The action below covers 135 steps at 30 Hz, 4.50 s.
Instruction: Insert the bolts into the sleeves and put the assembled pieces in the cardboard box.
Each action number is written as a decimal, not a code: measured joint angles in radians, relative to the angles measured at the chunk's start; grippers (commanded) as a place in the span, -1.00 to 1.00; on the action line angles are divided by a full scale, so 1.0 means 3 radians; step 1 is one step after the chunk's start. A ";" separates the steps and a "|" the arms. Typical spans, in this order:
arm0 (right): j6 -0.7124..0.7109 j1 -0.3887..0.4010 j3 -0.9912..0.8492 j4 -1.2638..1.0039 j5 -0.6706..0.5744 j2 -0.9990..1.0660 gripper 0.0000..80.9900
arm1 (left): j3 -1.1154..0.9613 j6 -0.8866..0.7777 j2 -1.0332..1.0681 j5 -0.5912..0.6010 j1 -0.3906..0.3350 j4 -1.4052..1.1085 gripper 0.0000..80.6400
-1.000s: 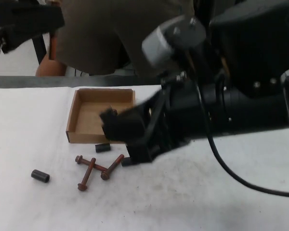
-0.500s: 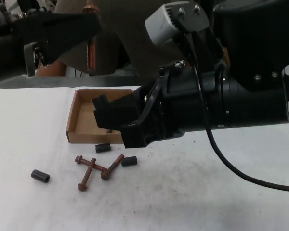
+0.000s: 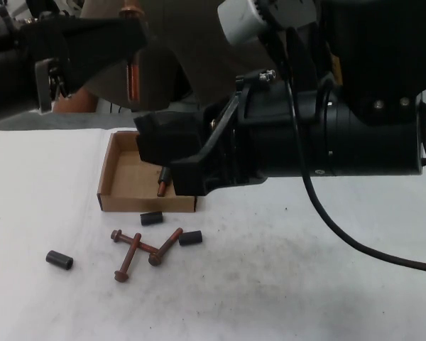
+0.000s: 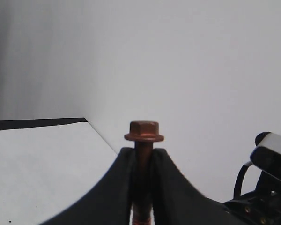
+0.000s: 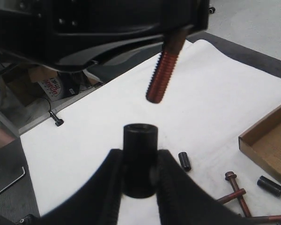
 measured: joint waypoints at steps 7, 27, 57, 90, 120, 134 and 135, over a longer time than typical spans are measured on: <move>0.0000 0.0000 0.0000 -0.0064 0.0000 0.0000 -1.00 | 0.0000 -0.0024 -0.0046 -0.0059 -0.0138 -0.0015 -0.98; 0.0000 0.0000 0.0000 0.0101 0.0000 0.0000 -1.00 | 0.0000 0.0049 -0.0051 -0.0119 -0.0078 -0.0027 -0.98; -0.0045 0.0000 0.0000 -0.0094 0.0054 0.0000 -1.00 | 0.0000 0.0063 -0.0200 -0.0072 -0.0087 0.0298 -0.98; 0.0063 0.0000 0.0013 -0.0166 0.0054 0.0023 -1.00 | 0.0000 0.0328 -0.0208 -0.0352 -0.0388 0.0340 -0.98; -0.0038 0.0016 0.0013 0.0133 0.0352 -0.0035 -1.00 | 0.0000 0.0694 -0.0208 -0.0212 -0.0385 0.0592 -0.98; -0.0082 0.0016 0.0013 0.0157 0.0379 -0.0035 -1.00 | 0.0000 0.1251 -0.0226 -0.0039 -0.0385 0.0948 -0.98; -0.0082 0.0016 0.0013 0.0157 0.0379 -0.0035 -1.00 | 0.0000 0.1269 -0.0226 -0.0030 -0.0385 0.0948 -0.98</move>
